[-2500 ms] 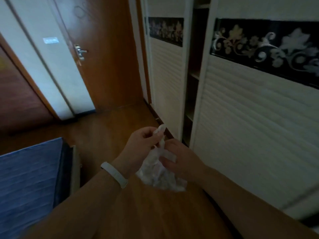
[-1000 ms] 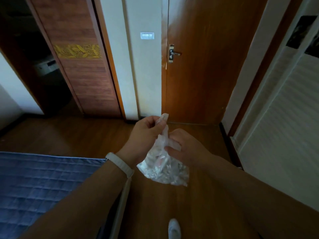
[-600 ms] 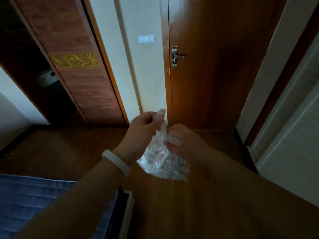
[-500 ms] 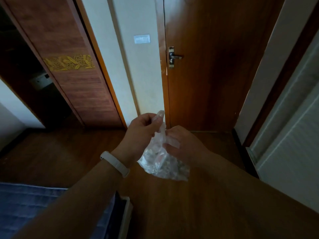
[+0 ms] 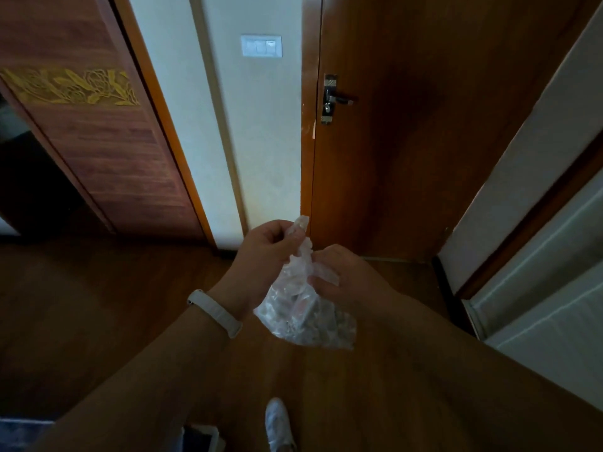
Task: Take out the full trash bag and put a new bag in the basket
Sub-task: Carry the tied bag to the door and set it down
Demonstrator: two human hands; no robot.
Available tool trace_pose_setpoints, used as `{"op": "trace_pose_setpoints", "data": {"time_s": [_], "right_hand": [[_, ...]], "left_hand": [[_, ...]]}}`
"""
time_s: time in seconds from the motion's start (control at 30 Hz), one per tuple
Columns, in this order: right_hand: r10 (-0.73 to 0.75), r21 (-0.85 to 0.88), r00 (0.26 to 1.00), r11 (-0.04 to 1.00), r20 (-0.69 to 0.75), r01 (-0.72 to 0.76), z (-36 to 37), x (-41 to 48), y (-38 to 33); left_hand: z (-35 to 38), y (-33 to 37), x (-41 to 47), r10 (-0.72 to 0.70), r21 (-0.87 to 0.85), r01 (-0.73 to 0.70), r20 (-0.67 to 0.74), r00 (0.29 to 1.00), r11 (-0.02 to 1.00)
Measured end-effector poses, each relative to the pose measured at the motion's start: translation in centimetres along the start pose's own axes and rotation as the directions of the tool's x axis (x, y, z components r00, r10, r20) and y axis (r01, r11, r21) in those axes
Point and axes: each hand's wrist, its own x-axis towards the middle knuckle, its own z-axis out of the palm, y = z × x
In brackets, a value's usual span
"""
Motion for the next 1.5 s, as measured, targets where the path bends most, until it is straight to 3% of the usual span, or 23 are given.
{"op": "trace_pose_setpoints", "data": {"time_s": [0.5, 1.1, 1.3, 1.5], "right_hand": [[0.025, -0.011, 1.000, 1.000, 0.002, -0.025, 1.3, 22.9, 6.1], [-0.018, -0.014, 0.987, 1.000, 0.157, 0.020, 3.8, 49.5, 25.2], [-0.011, -0.045, 0.973, 0.999, 0.232, 0.022, 7.0, 56.6, 29.7], [-0.045, -0.114, 0.964, 0.991, 0.262, 0.077, 15.2, 61.4, 35.8]], "left_hand": [[-8.9, -0.8, 22.3, -0.012, 0.037, 0.009, 0.057, 0.998, 0.999], [-10.1, -8.1, 51.6, -0.285, 0.001, 0.286, -0.068, 0.956, 0.958], [-12.6, -13.1, 59.4, -0.336, 0.043, 0.341, -0.099, 0.937, 0.939], [-15.7, -23.7, 65.8, -0.419, -0.013, 0.419, -0.069, 0.905, 0.908]]}}
